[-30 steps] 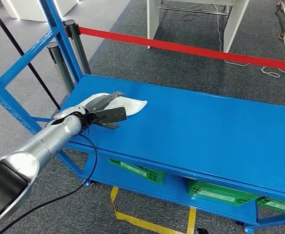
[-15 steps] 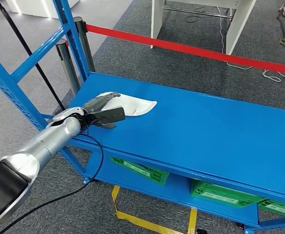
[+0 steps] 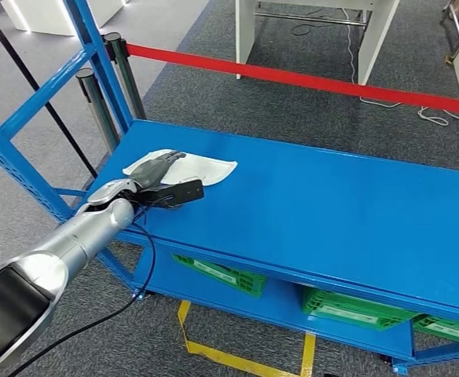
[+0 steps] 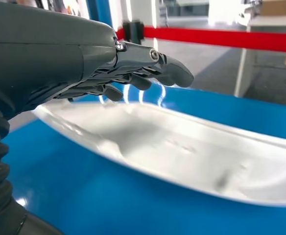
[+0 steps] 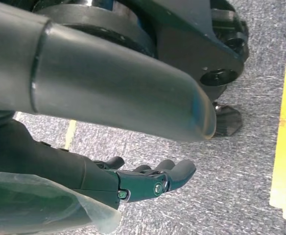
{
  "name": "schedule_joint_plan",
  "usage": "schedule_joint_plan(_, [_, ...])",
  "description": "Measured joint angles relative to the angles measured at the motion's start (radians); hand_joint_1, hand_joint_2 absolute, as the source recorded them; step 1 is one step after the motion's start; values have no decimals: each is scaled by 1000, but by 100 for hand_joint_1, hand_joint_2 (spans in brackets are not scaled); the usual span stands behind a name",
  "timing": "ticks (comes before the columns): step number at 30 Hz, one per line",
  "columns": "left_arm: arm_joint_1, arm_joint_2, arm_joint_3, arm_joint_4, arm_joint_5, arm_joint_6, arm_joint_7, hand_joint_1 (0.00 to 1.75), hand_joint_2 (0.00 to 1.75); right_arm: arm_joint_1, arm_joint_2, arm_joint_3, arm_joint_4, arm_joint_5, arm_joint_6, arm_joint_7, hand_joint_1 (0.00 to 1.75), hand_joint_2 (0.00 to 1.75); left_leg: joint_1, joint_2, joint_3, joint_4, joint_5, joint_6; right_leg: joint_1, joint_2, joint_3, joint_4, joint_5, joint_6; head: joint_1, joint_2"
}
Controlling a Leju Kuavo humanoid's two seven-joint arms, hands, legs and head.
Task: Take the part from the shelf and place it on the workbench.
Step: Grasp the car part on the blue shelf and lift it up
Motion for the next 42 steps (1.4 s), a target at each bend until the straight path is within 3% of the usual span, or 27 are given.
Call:
schedule_joint_plan(2, [-6, -3, -9, 3, -29, 7, 13, 0, 175, -1, 0, -2, 1, -4, 0, -1, 0, 0, -5, 0, 37, -84, 19, 10, 2, 0, -4, 0, 2, 8, 1, 0])
schedule_joint_plan(6, [-12, -13, -22, 10, -63, 13, 23, 0, 175, 0, 0, -4, 1, -6, 2, -2, 0, 0, -4, 1, 44, -109, 22, 28, 1, -2, -14, 7, -7, 31, 3, 0])
schedule_joint_plan(8, [-14, -21, -28, 12, -69, 13, 23, 0, 175, 0, 0, -5, 1, -7, 2, -3, 0, 0, -1, 2, 49, -118, 28, 37, 1, -3, -54, 91, -56, 37, 6, 0])
schedule_joint_plan(10, [-11, -30, -33, 13, -69, 8, 20, 0, 175, 0, 0, -5, 1, -7, 2, -3, 0, 0, -2, 2, 48, -118, 28, 40, 1, -3, -116, 223, -111, 41, 9, 0])
schedule_joint_plan(11, [-8, -32, -35, 15, -69, 6, 19, 0, 175, 0, 0, -5, 1, -7, 2, -3, 0, 0, -3, 2, 49, -117, 28, 41, 1, -3, -138, 265, -119, 42, 8, 0])
schedule_joint_plan(12, [-5, -33, -36, 16, -68, 5, 17, 0, 175, 0, 0, -5, 1, -7, 2, -3, 0, 0, -3, 2, 49, -117, 28, 41, 1, -4, -141, 267, -108, 42, 9, 0])
schedule_joint_plan(13, [-4, -35, -37, 18, -68, 5, 16, 0, 175, 1, 0, -5, 1, -7, 1, -3, 0, 0, -3, 2, 49, -115, 27, 40, 0, -4, -124, 229, -79, 42, 8, 0])
schedule_joint_plan(15, [-4, -36, -38, 20, -68, 7, 19, 0, 175, 0, 0, -7, 1, -9, 1, -5, 0, 0, -4, 1, 49, -110, 23, 34, 0, -7, -55, 90, -16, 40, 9, 0])
schedule_joint_plan(17, [-4, -35, -38, 22, -69, 8, 23, 0, 175, -1, 0, -9, 1, -10, 1, -8, 0, 0, -8, 1, 44, -102, 19, 26, 1, -8, -10, 6, 4, 34, 8, 0])
schedule_joint_plan(20, [-4, -35, -40, 26, -70, 10, 26, 0, 175, 1, 0, -11, 1, -11, -1, -9, 0, 0, -8, 0, 39, -97, 17, 15, 2, -6, -5, -2, 3, 19, 7, 0])
schedule_joint_plan(22, [-5, -33, -40, 28, -71, 18, 42, 0, 175, 1, 0, -13, 1, -13, -4, -10, 0, 0, -6, 0, 24, -58, -13, 5, -2, -6, -3, -4, 5, 7, 4, 0])
schedule_joint_plan(25, [1, -31, -40, 31, -78, 46, 69, 0, 175, 1, 0, -17, 1, -19, -8, -10, 0, 0, -2, 0, -54, 126, -103, -9, -3, -6, -3, -5, 5, 0, 0, 0])
schedule_joint_plan(26, [5, -31, -40, 33, -80, 53, 74, 0, 175, 2, 0, -19, 2, -21, -9, -10, 0, 0, -1, 0, -76, 174, -117, -11, -3, -5, -2, -5, 5, -1, 0, 0])
schedule_joint_plan(27, [9, -30, -40, 35, -82, 59, 76, 0, 175, 3, 0, -20, 2, -22, -10, -10, 0, 0, 0, 0, -81, 185, -109, -10, -3, -4, -1, -5, 4, -1, -1, 0])
schedule_joint_plan(28, [12, -29, -40, 37, -82, 62, 77, 0, 175, 4, 0, -21, 2, -23, -11, -9, 0, 0, 0, 0, -69, 158, -85, -8, -3, -2, 0, -4, 4, -1, 0, 0])
schedule_joint_plan(30, [11, -28, -40, 39, -86, 66, 76, 0, 175, 4, 0, -23, 2, -24, -13, -9, 0, 0, -1, 0, -8, 24, -14, 1, -3, 0, 3, -4, 3, 1, 0, 0])
schedule_joint_plan(32, [9, -26, -40, 39, -90, 67, 75, 86, 175, 4, 0, -23, 3, -24, -13, -7, 0, 0, -5, 0, 37, -77, 17, 10, 0, 0, 1, -3, 2, 7, 0, 0])
schedule_joint_plan(34, [10, -25, -41, 41, -92, 66, 74, 173, 175, 4, 0, -24, 4, -24, -13, -4, 0, 0, -10, 0, 44, -98, 14, 16, 0, 0, -1, -5, 3, 17, 1, 0])
schedule_joint_plan(37, [9, -25, -41, 42, -93, 45, 71, 175, 175, 6, 0, -24, 6, -23, -14, -3, 0, 0, -4, 2, 48, -111, 21, 31, -1, -2, -17, 20, -19, 32, 2, 0])
schedule_joint_plan(40, [9, -24, -41, 43, -95, 5, 58, 175, 175, 6, 0, -24, 6, -22, -16, -5, 0, 0, -3, 3, 50, -115, 24, 41, -2, -3, -97, 192, -103, 39, 7, 0])
schedule_joint_plan(41, [12, -24, -41, 44, -97, -2, 56, 175, 175, 6, 0, -24, 6, -22, -17, -6, 0, 0, -4, 3, 50, -114, 24, 41, -2, -3, -125, 248, -121, 40, 8, 0])
schedule_joint_plan(42, [15, -23, -41, 44, -99, -5, 55, 175, 175, 7, 0, -24, 6, -21, -17, -6, 0, 0, -4, 3, 50, -114, 23, 41, -2, -3, -139, 273, -120, 41, 8, 0])
